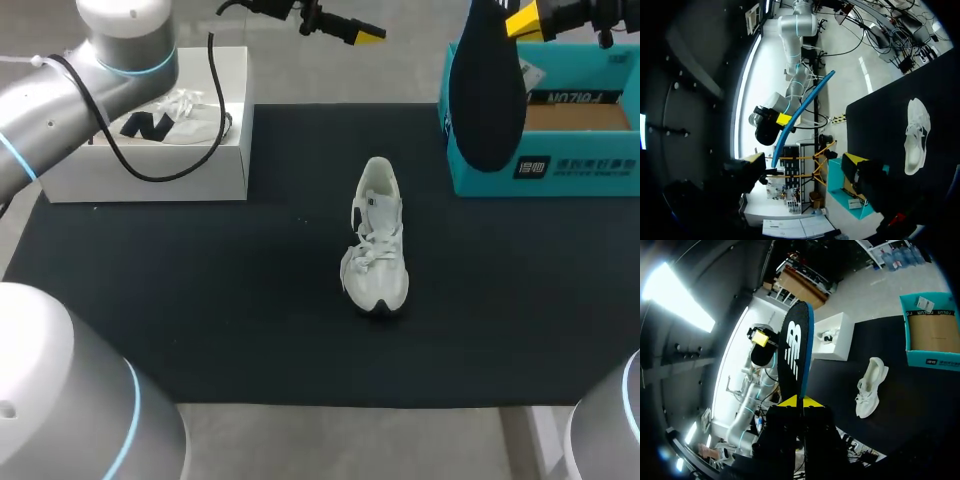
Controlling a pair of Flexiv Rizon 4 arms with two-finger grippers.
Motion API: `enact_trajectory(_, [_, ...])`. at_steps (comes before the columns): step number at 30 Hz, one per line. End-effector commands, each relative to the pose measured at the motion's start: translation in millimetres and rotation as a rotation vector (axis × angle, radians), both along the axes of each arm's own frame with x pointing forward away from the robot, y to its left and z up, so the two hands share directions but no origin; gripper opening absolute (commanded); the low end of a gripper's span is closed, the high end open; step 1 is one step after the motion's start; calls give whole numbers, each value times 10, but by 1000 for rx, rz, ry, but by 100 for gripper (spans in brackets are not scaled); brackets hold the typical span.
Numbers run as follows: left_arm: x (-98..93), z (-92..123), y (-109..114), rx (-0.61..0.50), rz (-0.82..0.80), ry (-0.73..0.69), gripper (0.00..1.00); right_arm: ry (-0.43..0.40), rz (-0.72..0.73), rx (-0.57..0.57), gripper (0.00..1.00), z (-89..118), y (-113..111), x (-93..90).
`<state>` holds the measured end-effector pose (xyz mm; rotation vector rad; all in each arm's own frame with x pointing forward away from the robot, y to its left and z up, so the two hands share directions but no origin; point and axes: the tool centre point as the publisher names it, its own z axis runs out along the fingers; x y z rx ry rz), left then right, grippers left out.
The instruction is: Take the shoe out of the shoebox, open the shoe tongue, remove and reinsert the insole, then place the shoe into the shoebox
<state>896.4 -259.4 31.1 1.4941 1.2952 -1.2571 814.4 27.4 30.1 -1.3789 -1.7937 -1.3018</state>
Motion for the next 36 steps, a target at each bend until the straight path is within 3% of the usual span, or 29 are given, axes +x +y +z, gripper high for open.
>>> enact_trajectory(1, [-189,-31,-124,-49,72,-36,100,26,-8,31,0,30,-21,156])
enact_trajectory(7, [-305,-75,-185,-62,72,-47,100,164,24,90,0,63,-63,406])
enact_trajectory(14, [-426,-141,-166,-147,73,-82,100,272,66,42,0,35,-66,632])
enact_trajectory(21, [-489,-195,-207,-211,106,-153,100,335,71,-24,0,-54,50,844])
enact_trajectory(30, [-507,-221,-265,-247,96,-154,100,393,75,-36,0,-105,185,925])
enact_trajectory(31, [-509,-219,-277,-250,94,-156,82,395,76,-39,0,-105,196,930])
enact_trajectory(33, [-506,-221,-295,-254,89,-157,67,394,72,-52,0,-100,212,937])
enact_trajectory(35, [-500,-225,-313,-257,85,-159,27,395,71,-54,0,-98,223,946])
enact_trajectory(36, [-498,-228,-319,-257,83,-161,13,396,70,-54,0,-98,227,949])
